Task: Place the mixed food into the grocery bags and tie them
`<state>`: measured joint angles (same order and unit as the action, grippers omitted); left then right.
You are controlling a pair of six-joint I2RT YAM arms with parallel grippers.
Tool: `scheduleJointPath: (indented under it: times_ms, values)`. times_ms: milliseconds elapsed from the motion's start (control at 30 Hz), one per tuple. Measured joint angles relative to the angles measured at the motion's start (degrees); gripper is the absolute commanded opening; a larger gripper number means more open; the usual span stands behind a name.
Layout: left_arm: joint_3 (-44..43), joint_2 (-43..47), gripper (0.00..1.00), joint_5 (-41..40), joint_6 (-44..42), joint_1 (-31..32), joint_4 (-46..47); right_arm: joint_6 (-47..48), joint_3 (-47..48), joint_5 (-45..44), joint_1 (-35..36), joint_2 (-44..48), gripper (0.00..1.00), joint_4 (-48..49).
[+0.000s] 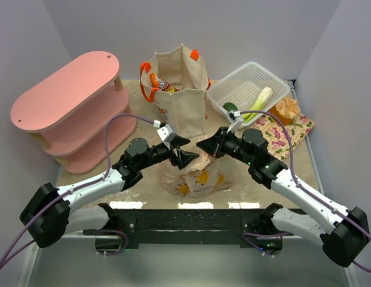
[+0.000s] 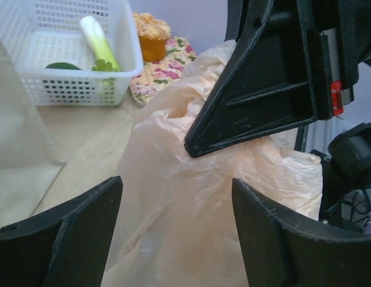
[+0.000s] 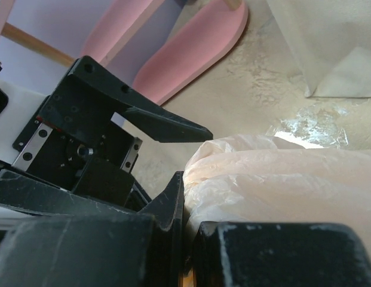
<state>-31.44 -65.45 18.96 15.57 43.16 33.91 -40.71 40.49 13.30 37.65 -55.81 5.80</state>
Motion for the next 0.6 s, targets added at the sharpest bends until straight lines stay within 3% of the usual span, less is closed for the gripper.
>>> scheduleJointPath:
  times_ms: [133, 167, 233, 267, 300, 367, 467, 600]
  values:
    - [-0.3, -3.7, 0.56, 4.9, 1.6, -0.4, 5.5, -0.2, 0.0, 1.8, -0.7, 0.0, 0.00, 0.1]
    - [-0.3, -4.4, 0.41, 5.8, 2.1, -0.4, 6.6, -0.2, -0.1, 2.2, -0.9, 0.0, 0.00, 0.2]
    - [-0.3, -6.1, 0.23, 8.4, 3.4, -0.4, 9.4, -0.2, -0.2, 2.8, -1.2, 0.0, 0.00, 0.3]
    - [-0.3, -6.8, 0.07, 9.6, 4.0, -0.4, 10.8, -0.2, -0.3, 2.9, -1.3, 0.0, 0.00, 0.3]
    - [-0.3, -7.4, 0.00, 10.4, 4.4, -0.4, 11.8, -0.3, -0.4, 3.0, -1.4, 0.0, 0.00, 0.3]
    - [-0.3, -8.3, 0.00, 11.1, 4.9, -0.7, 13.1, -0.5, -0.7, 3.2, -1.5, 0.2, 0.01, 0.2]
    - [-0.3, -8.5, 0.00, 11.9, 5.2, -0.9, 13.7, -1.2, -1.5, 3.1, -1.7, 1.2, 0.18, 0.3]
    - [0.8, -8.1, 0.00, 11.9, 6.4, -0.8, 13.9, -2.6, -3.5, 3.1, -1.7, 3.0, 0.32, 1.4]
